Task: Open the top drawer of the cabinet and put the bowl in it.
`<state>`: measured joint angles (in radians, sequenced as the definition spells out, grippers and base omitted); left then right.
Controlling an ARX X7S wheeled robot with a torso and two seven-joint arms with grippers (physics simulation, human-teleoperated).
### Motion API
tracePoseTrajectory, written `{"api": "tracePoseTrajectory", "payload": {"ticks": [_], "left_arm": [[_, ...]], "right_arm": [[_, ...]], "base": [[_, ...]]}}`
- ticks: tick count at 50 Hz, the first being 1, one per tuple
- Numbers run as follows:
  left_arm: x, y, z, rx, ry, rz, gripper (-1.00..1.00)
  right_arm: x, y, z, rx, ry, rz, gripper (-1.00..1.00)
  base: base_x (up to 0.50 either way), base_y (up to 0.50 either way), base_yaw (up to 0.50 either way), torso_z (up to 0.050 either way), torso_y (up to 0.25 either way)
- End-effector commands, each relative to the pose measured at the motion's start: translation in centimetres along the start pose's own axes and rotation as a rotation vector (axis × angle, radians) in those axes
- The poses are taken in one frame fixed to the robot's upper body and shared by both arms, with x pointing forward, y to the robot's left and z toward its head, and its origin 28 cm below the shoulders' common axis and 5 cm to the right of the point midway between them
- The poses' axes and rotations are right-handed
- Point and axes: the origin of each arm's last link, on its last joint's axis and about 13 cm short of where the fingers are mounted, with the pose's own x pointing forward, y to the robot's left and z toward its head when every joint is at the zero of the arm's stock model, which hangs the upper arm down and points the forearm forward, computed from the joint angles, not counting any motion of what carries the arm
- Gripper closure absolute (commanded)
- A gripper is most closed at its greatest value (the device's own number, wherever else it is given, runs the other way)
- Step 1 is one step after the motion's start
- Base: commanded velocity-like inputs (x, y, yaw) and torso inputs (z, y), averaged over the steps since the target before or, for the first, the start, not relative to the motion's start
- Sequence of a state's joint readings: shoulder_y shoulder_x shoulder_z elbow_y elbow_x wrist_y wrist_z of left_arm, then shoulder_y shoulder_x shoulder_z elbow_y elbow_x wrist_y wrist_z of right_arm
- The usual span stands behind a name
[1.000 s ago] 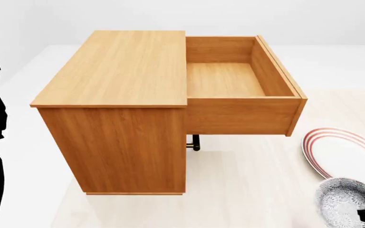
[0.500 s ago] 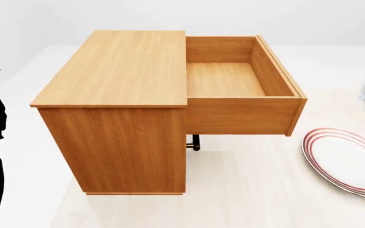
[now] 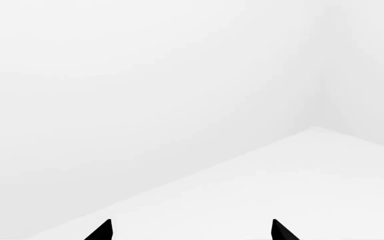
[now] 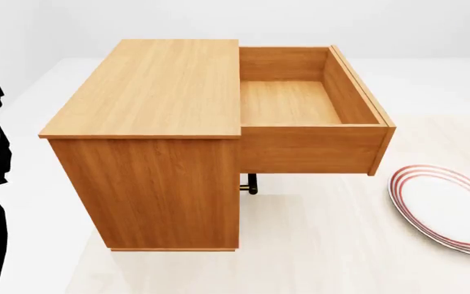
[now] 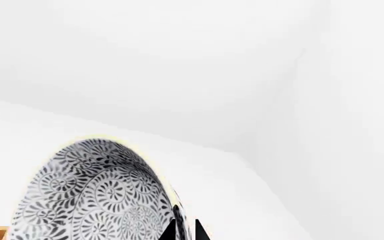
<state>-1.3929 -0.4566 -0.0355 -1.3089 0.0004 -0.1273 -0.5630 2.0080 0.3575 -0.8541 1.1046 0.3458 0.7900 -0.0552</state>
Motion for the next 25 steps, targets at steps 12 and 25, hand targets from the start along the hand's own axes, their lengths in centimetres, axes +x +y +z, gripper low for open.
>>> {"api": "tracePoseTrajectory", "payload": {"ticks": [12, 25], "left_arm": [[0.0, 0.0, -0.3, -0.005, 0.006, -0.008, -1.00], [0.0, 0.1, -0.3, -0.001, -0.009, -0.014, -1.00]], "right_arm": [[0.5, 10.5, 1.1, -0.194, -0.028, 0.368, 1.00], [0.2, 11.9, -1.0, -0.120, 0.177, 0.569, 1.00]], "base": [[0.00, 0.00, 0.00, 0.000, 0.000], [0.00, 0.00, 0.00, 0.000, 0.000]]}}
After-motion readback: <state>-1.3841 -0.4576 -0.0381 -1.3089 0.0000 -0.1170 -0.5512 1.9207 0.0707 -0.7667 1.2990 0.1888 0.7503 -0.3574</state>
